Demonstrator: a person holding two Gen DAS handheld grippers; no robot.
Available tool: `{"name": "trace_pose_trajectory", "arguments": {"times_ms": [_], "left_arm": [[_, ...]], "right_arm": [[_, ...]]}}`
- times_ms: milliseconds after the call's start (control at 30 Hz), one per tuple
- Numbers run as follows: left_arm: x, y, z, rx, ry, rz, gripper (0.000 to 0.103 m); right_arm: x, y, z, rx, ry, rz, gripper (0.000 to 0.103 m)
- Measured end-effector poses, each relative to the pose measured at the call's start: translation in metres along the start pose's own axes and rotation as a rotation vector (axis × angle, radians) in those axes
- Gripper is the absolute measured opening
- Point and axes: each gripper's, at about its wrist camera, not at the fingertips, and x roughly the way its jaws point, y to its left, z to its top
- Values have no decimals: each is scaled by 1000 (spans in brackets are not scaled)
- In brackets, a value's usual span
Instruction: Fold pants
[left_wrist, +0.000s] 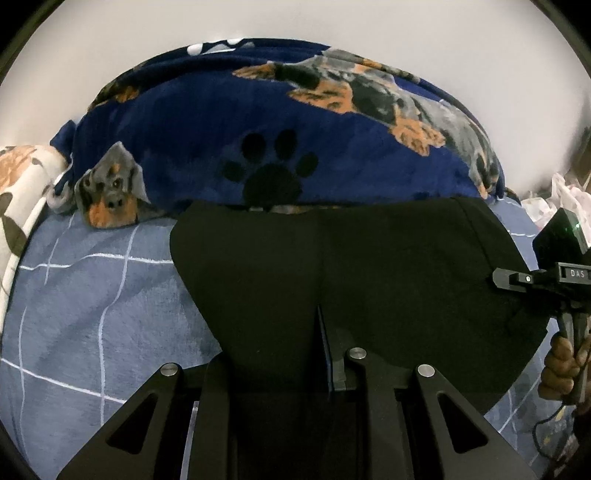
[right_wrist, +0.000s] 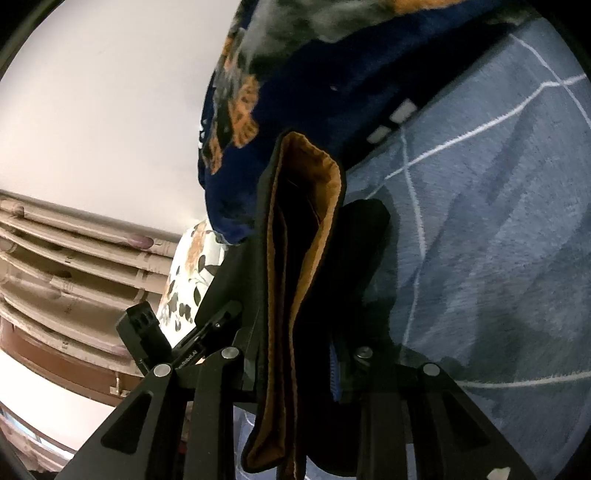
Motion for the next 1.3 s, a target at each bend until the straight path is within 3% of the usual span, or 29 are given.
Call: {"name": "trace_pose_trajectory", "arguments": {"times_ms": [567, 733, 1033, 1200, 1300], "left_arm": [[3, -5, 9, 22, -46, 42, 21], [14, 1, 12, -2, -24, 34, 23], [21, 7, 5, -9, -14, 48, 35], [26, 15, 0, -28, -15, 69, 53], [28, 22, -4, -63, -30, 57, 58]], "right_arm": [[-2, 4, 5, -46, -42, -6, 25], [1, -5, 9, -48, -46, -37, 25], [4, -3, 4, -136, -42, -153, 25], [8, 3, 2, -165, -55, -202, 27], [10, 8, 1, -191, -59, -236, 28]]}}
